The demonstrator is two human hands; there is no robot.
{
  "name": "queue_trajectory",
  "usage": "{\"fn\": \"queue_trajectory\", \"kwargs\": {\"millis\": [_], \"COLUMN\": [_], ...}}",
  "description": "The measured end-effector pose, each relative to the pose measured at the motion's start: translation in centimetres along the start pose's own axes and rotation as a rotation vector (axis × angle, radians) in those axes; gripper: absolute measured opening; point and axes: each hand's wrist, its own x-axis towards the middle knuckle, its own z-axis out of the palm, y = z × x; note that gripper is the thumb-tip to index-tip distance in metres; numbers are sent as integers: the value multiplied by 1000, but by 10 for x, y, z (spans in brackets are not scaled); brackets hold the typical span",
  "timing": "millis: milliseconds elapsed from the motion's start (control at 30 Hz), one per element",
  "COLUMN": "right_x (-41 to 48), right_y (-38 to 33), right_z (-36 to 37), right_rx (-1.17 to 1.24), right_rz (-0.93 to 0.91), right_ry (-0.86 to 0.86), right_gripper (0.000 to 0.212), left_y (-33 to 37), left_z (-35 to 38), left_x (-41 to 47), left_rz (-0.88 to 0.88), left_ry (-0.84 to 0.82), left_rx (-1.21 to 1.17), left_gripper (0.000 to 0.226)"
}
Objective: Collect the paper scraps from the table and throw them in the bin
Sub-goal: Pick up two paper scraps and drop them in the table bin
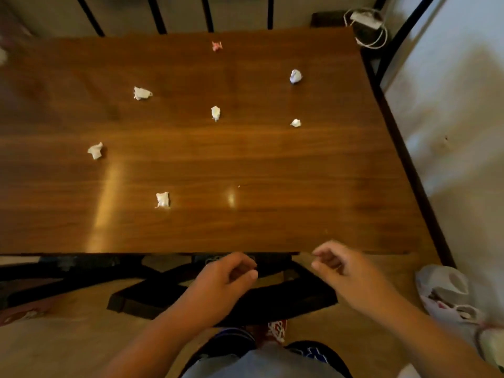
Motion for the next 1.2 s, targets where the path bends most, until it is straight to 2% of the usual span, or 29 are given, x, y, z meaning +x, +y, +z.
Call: {"fn": "queue_trajectory", "kwargs": {"millis": [167, 433, 600, 767, 900, 1033, 1133, 1200], "right_x": [99, 267, 349, 394, 411, 421, 426, 428], "right_y": [-10, -17, -19, -20, -19, -19, -18, -17], "right_z": [-32, -65, -82, -87, -89, -88, -85, -83], "right_rx": [13, -11, -79, -213, -273, -316, -361, -362], "right_rz": [15, 115, 165, 192, 159, 151, 121, 92], "right_ry": [-37, 210, 321, 409, 468, 489, 505, 527], "right_gripper": [19, 28, 35, 47, 48, 38, 30, 23], "left_y": [20, 29, 30, 29, 26, 24, 22, 21], "left_z": [-44, -135, -188, -219, -230, -229, -225, -220], "left_x": [83, 249, 336, 394, 423, 435, 435, 431], "left_rz": [-19, 8, -41, -115, -66, 35, 90, 60], "left_ry": [116, 445, 558, 637, 650, 671, 691, 666], "left_rx": [53, 399, 438, 539, 625, 715, 657, 511], "left_gripper": [16, 47, 54, 52, 44, 30, 16, 8]}}
